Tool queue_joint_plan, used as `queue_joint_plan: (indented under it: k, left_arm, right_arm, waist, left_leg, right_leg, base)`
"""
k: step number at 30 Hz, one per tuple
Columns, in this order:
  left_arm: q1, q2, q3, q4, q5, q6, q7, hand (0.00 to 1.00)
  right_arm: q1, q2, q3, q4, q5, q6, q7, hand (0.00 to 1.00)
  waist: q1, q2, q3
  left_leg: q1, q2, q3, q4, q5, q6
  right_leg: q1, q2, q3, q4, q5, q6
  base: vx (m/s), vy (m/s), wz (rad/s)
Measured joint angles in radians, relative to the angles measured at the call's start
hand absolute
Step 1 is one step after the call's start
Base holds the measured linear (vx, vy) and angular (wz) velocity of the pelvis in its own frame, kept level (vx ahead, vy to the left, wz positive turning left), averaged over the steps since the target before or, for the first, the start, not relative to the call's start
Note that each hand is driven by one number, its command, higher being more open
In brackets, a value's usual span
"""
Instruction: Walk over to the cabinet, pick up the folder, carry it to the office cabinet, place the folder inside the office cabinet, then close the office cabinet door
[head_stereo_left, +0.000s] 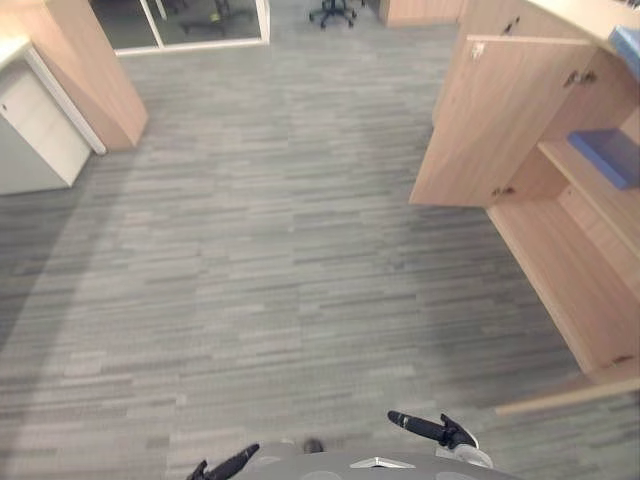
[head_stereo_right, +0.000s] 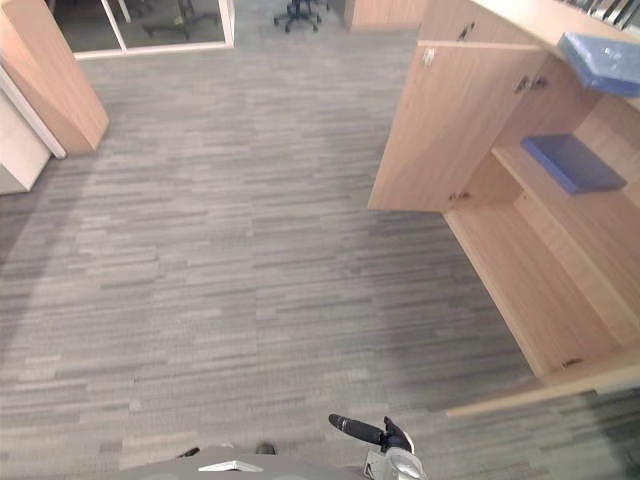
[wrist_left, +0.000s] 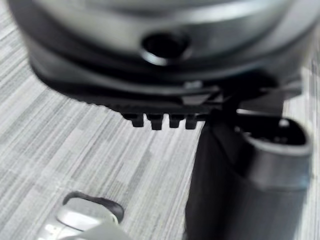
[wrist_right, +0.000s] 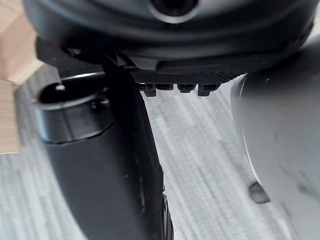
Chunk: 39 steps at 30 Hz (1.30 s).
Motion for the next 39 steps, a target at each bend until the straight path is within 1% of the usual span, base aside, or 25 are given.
queue_joint_plan:
  k: [2,3,4,5,6,8,9,10,11,12,14,15,18,20,22,23,25,27,29,30,34,35,36,37,39]
  left_arm:
    - [-0.002,-0.002,0.010,0.000,-0.003,0.007,-0.002,1.00]
    - [-0.001,-0.001,0.011,-0.001,-0.004,0.008,-0.003,1.00]
    - [-0.002,0.000,0.011,-0.001,-0.003,0.009,-0.004,1.00]
    - [-0.002,-0.007,0.011,-0.001,-0.003,0.010,-0.003,1.00]
    - [-0.003,-0.012,0.017,-0.005,-0.004,0.010,-0.003,1.00]
    - [-0.004,-0.019,0.028,-0.013,-0.005,0.011,0.001,1.00]
    - [-0.004,-0.025,0.044,-0.018,-0.005,0.011,0.002,1.00]
    - [-0.004,-0.024,0.056,-0.020,-0.005,0.011,0.001,1.00]
    - [-0.006,-0.024,0.066,-0.020,-0.004,0.011,0.001,1.00]
    - [-0.016,-0.042,0.083,-0.018,-0.001,0.016,0.004,1.00]
    - [-0.027,-0.055,0.084,-0.027,0.005,0.016,0.003,1.00]
    - [-0.034,-0.060,0.085,-0.036,0.005,0.016,0.004,1.00]
    - [-0.036,-0.063,0.094,-0.039,0.006,0.016,0.002,1.00]
    - [-0.037,-0.071,0.122,-0.040,0.005,0.017,0.000,1.00]
    - [-0.041,-0.072,0.142,-0.053,0.006,0.020,-0.001,1.00]
    - [-0.037,-0.081,0.154,-0.057,0.005,0.020,0.002,1.00]
    - [-0.033,-0.088,0.168,-0.060,-0.006,0.018,-0.001,1.00]
    - [-0.031,-0.088,0.179,-0.080,-0.003,0.017,-0.003,1.00]
    - [-0.034,-0.092,0.185,-0.098,-0.003,0.014,-0.006,1.00]
    - [-0.034,-0.092,0.191,-0.098,-0.003,0.014,-0.006,1.00]
    - [-0.044,-0.093,0.190,-0.117,0.002,0.007,-0.010,1.00]
    - [-0.042,-0.097,0.187,-0.113,0.005,0.009,-0.005,1.00]
    - [-0.044,-0.084,0.184,-0.097,0.002,0.016,0.000,1.00]
    - [-0.044,-0.072,0.180,-0.095,0.005,0.016,0.005,1.00]
    - [-0.049,-0.058,0.181,-0.095,0.003,0.010,0.015,1.00]
  right_arm:
    - [0.003,0.002,0.000,-0.020,0.001,-0.001,-0.007,1.00]
    - [0.002,0.003,-0.001,-0.020,0.002,-0.001,-0.008,1.00]
    - [0.002,0.003,-0.001,-0.023,0.003,-0.001,-0.010,1.00]
    - [0.003,0.005,-0.002,-0.025,0.007,0.001,-0.020,1.00]
    - [0.001,0.009,-0.005,-0.029,0.017,0.004,-0.021,1.00]
    - [-0.002,0.013,-0.014,-0.039,0.042,0.007,-0.023,1.00]
    - [-0.002,0.017,-0.017,-0.040,0.046,0.008,-0.023,1.00]
    - [-0.002,0.023,-0.018,-0.043,0.046,0.009,-0.023,1.00]
    - [-0.001,0.028,-0.020,-0.046,0.046,0.009,-0.023,1.00]
    - [0.000,0.021,-0.020,-0.054,0.044,0.010,-0.023,1.00]
    - [0.000,0.017,-0.024,-0.061,0.043,0.009,-0.023,1.00]
    - [0.001,0.017,-0.024,-0.074,0.042,0.010,-0.023,1.00]
    - [0.003,0.022,-0.024,-0.073,0.037,0.011,-0.023,1.00]
    - [0.004,0.026,-0.029,-0.064,0.037,0.011,-0.020,1.00]
    - [0.006,0.030,-0.039,-0.063,0.038,0.013,-0.019,1.00]
    - [0.009,0.029,-0.041,-0.063,0.038,0.012,-0.019,1.00]
    - [0.014,0.027,-0.041,-0.060,0.038,0.012,-0.023,1.00]
    - [0.021,0.030,-0.042,-0.056,0.040,0.015,-0.025,1.00]
    - [0.029,0.033,-0.058,-0.049,0.046,0.017,-0.025,1.00]
    - [0.030,0.034,-0.066,-0.043,0.047,0.019,-0.026,1.00]
    - [0.046,0.040,-0.079,-0.043,0.047,0.025,-0.028,1.00]
    - [0.050,0.038,-0.071,-0.047,0.047,0.025,-0.026,1.00]
    - [0.052,0.041,-0.052,-0.047,0.047,0.027,-0.027,1.00]
    - [0.058,0.050,-0.039,-0.047,0.047,0.028,-0.025,1.00]
    - [0.058,0.060,0.036,-0.048,0.044,0.026,-0.018,1.00]
  waist:
    - [0.000,-0.005,0.006]
    - [0.000,-0.006,0.010]
    - [-0.002,-0.006,0.012]
    - [-0.010,0.005,0.018]
    - [-0.018,0.009,0.021]
    - [-0.022,0.012,0.030]
    - [-0.022,0.013,0.032]
    - [-0.022,0.003,0.038]
    - [-0.023,-0.003,0.042]
    - [-0.022,0.007,0.046]
    - [-0.024,0.027,0.049]
    - [-0.023,0.031,0.053]
    - [-0.027,0.035,0.050]
    - [-0.027,0.037,0.047]
    - [-0.028,0.043,0.043]
    - [-0.025,0.042,0.047]
    - [-0.022,0.050,0.047]
    - [-0.015,0.043,0.048]
    - [0.005,0.033,0.050]
    - [0.010,0.032,0.050]
    - [0.025,0.008,0.055]
    - [0.027,0.014,0.049]
    - [0.028,0.014,0.046]
    - [0.024,-0.005,0.036]
    - [0.033,-0.042,0.022]
  left_leg:
    - [0.074,0.000,-0.017,-0.046,0.000,0.000]
    - [0.093,0.003,-0.021,-0.056,0.000,-0.001]
    - [0.114,0.009,-0.024,-0.062,0.000,-0.001]
    - [0.141,0.025,-0.029,-0.082,0.000,-0.002]
    - [0.153,0.034,-0.032,-0.094,-0.004,-0.008]
    - [0.172,0.051,-0.030,-0.106,-0.013,-0.027]
    - [0.178,0.067,-0.022,-0.105,-0.026,-0.049]
    - [0.189,0.077,-0.018,-0.102,-0.041,-0.073]
    - [0.196,0.081,-0.019,-0.099,-0.052,-0.089]
    - [0.207,0.122,-0.019,-0.092,-0.073,-0.113]
    - [0.221,0.151,-0.023,-0.109,-0.075,-0.124]
    - [0.244,0.168,-0.022,-0.125,-0.070,-0.135]
    - [0.275,0.204,-0.022,-0.108,-0.070,-0.142]
    - [0.241,0.248,-0.025,0.034,-0.092,-0.179]
    - [0.117,0.301,-0.058,0.350,-0.085,-0.197]
    - [0.035,0.332,-0.089,0.556,-0.044,-0.212]
    - [-0.046,0.358,-0.093,0.769,-0.045,-0.208]
    - [-0.101,0.354,-0.065,0.853,-0.068,-0.190]
    - [-0.191,0.328,-0.052,0.837,-0.105,-0.153]
    - [-0.214,0.324,-0.055,0.819,-0.112,-0.152]
    - [-0.290,0.246,-0.155,0.539,-0.122,-0.153]
    - [-0.278,0.226,-0.223,0.387,-0.087,-0.157]
    - [-0.263,0.212,-0.203,0.369,-0.026,-0.172]
    - [-0.257,0.203,-0.180,0.362,-0.040,-0.172]
    - [-0.241,0.197,-0.135,0.401,-0.072,-0.172]
  right_leg:
    - [-0.076,0.001,-0.091,0.077,-0.051,-0.025]
    - [-0.089,0.004,-0.117,0.062,-0.073,-0.021]
    - [-0.104,0.013,-0.153,0.016,-0.104,-0.015]
    - [-0.115,0.039,-0.212,-0.115,-0.127,-0.010]
    - [-0.125,0.054,-0.241,-0.203,-0.125,-0.009]
    - [-0.134,0.075,-0.289,-0.349,-0.112,0.004]
    - [-0.140,0.102,-0.308,-0.465,-0.082,0.019]
    - [-0.136,0.119,-0.312,-0.558,-0.025,0.014]
    - [-0.132,0.122,-0.311,-0.569,0.030,0.000]
    - [-0.120,0.157,-0.334,-0.561,0.026,-0.035]
    - [-0.130,0.182,-0.351,-0.522,-0.036,-0.043]
    - [-0.131,0.194,-0.354,-0.482,-0.082,-0.051]
    - [-0.105,0.217,-0.367,-0.441,-0.153,-0.059]
    - [-0.062,0.252,-0.366,-0.458,-0.183,-0.060]
    - [-0.005,0.294,-0.358,-0.514,-0.182,-0.070]
    - [0.033,0.323,-0.335,-0.553,-0.177,-0.079]
    - [0.093,0.360,-0.282,-0.600,-0.182,-0.098]
    - [0.158,0.374,-0.222,-0.640,-0.183,-0.099]
    - [0.214,0.368,-0.120,-0.683,-0.179,-0.092]
    - [0.223,0.364,-0.093,-0.687,-0.177,-0.086]
    - [0.279,0.286,0.061,-0.688,-0.215,0.002]
    - [0.282,0.269,0.104,-0.675,-0.237,0.043]
    - [0.282,0.245,0.146,-0.654,-0.258,0.078]
    - [0.274,0.232,0.145,-0.653,-0.253,0.079]
    - [0.240,0.246,0.138,-0.648,-0.218,0.045]
  base:
    - [0.19,0.076,0.23]
    - [0.24,0.036,0.18]
    - [0.21,-0.068,0.18]
    - [0.20,-0.098,0.22]
    - [0.15,-0.116,0.18]
    - [0.13,-0.144,-0.04]
    - [0.22,-0.262,-0.23]
    - [0.24,-0.284,-0.20]
    - [0.24,-0.280,-0.15]
    - [0.26,-0.301,-0.03]
    - [0.34,-0.340,0.03]
    - [0.28,-0.260,0.01]
    - [0.25,-0.230,0.02]
    - [0.25,-0.203,-0.03]
    - [0.24,-0.144,-0.24]
    - [0.23,-0.101,-0.49]
    - [0.26,-0.030,-0.78]
    - [0.28,0.027,-0.96]
    - [0.32,0.136,-1.33]
    - [0.28,0.181,-1.27]
    - [0.38,0.358,-1.22]
    - [0.46,0.543,-1.05]
    - [0.37,0.443,-0.93]
    - [0.35,0.360,-0.76]
    - [0.29,0.224,-0.73]
